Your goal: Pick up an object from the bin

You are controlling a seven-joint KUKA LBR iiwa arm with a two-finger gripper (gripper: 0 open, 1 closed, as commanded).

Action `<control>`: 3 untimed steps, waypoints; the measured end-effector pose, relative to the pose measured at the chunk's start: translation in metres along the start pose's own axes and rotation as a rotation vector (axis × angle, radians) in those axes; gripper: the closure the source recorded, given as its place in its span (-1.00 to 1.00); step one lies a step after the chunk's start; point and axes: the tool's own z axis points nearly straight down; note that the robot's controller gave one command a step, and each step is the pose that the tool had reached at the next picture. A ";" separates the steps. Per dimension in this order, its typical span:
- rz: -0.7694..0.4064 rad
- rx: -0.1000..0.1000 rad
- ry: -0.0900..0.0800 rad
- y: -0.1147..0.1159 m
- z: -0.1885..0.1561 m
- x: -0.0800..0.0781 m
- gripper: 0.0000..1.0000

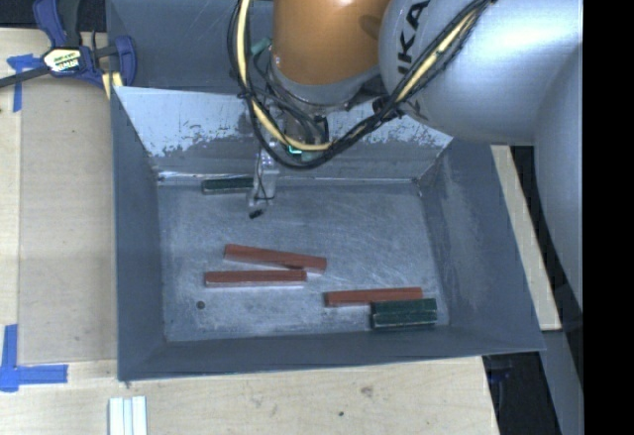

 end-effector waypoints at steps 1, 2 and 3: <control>-0.044 -0.003 -0.008 -0.050 0.168 0.050 -1.00; -0.063 -0.001 -0.012 -0.047 0.138 0.060 -1.00; -0.015 -0.001 -0.004 -0.041 0.140 0.076 -1.00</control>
Offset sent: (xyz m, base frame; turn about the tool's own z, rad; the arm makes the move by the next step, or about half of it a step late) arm -0.0518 -0.0514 -0.1698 -0.0448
